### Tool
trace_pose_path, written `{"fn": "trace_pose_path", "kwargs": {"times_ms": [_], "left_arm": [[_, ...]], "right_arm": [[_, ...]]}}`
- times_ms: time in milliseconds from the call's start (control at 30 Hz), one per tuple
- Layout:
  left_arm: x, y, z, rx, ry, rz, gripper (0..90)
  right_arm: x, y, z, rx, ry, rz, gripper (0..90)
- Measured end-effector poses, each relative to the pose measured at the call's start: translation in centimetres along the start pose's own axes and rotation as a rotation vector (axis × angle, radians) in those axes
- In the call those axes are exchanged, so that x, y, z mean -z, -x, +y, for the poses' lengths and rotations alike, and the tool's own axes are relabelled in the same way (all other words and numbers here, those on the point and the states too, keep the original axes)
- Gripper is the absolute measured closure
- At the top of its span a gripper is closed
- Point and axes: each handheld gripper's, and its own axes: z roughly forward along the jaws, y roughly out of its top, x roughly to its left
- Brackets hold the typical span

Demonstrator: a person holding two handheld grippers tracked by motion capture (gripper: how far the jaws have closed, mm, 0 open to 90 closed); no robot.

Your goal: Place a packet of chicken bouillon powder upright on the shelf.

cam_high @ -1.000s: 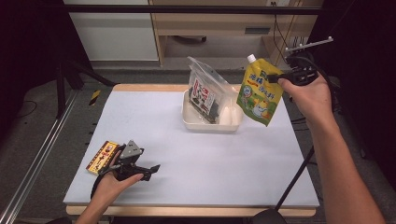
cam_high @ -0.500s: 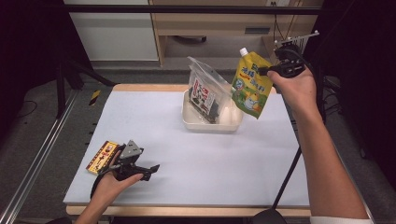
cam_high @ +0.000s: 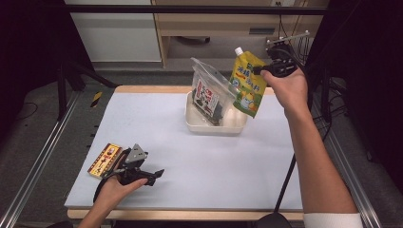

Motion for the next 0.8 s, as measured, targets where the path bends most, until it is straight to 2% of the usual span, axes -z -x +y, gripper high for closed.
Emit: {"fn": "trace_pose_path", "kwargs": {"times_ms": [467, 600, 800], "left_arm": [[0.2, -0.1, 0.0, 0.005, 0.007, 0.001, 8.6], [0.2, 0.0, 0.0, 0.003, 0.004, -0.002, 8.5], [0.2, -0.1, 0.0, 0.004, 0.005, -0.001, 8.5]], "right_arm": [[-1.7, -0.4, -0.1, -0.023, 0.001, -0.003, 90.0], [-2.5, -0.1, -0.4, -0.05, 0.002, -0.021, 90.0], [-3.3, 0.1, -0.8, -0.063, -0.012, -0.04, 90.0]]}}
